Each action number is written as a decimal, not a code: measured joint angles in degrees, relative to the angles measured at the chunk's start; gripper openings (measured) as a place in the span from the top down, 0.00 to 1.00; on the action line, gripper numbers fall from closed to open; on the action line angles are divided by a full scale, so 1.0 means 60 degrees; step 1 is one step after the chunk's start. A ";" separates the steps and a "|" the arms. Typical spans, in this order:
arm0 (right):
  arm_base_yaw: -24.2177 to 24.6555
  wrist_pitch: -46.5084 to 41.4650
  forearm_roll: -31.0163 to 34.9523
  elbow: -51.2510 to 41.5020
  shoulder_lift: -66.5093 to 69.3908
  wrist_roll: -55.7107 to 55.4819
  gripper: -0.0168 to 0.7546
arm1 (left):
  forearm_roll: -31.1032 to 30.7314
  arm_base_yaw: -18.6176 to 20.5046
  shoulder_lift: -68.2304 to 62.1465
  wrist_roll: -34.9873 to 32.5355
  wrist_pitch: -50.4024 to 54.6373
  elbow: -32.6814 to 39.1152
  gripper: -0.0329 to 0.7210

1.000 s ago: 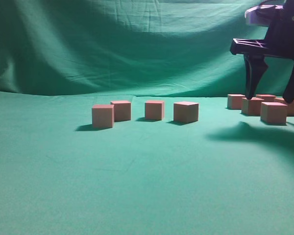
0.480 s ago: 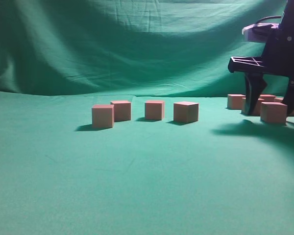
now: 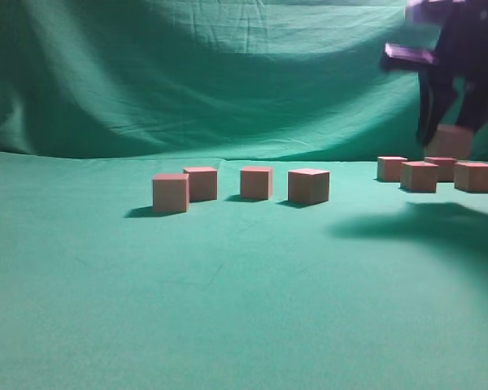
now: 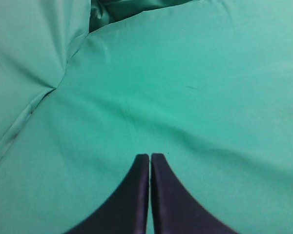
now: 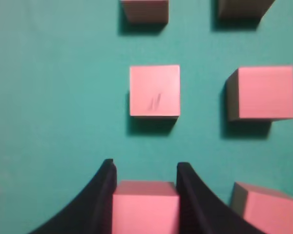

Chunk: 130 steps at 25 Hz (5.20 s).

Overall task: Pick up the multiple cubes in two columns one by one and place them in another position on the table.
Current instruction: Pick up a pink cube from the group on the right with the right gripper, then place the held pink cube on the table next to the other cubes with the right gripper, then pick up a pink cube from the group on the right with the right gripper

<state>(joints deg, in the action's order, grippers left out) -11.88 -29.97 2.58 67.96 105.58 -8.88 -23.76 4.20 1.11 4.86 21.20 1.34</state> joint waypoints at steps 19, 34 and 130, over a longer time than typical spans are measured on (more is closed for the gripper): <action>-0.3243 -0.3155 0.3828 0.0270 -0.2226 0.4341 0.66 | 0.0000 0.0000 0.0000 0.0000 0.0000 0.0000 0.96; -0.4621 -0.3909 0.2472 0.3875 0.2029 0.3473 0.66 | 0.0000 0.0000 0.0000 0.0000 0.0000 0.0000 0.96; 0.1785 -0.1304 0.1075 0.0095 -0.0237 0.3070 0.36 | 0.0000 0.0000 0.0000 0.0000 0.0000 0.0000 0.96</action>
<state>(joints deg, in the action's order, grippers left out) -1.17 -37.79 9.04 68.54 104.16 9.53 -23.76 4.20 1.11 4.86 21.20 1.34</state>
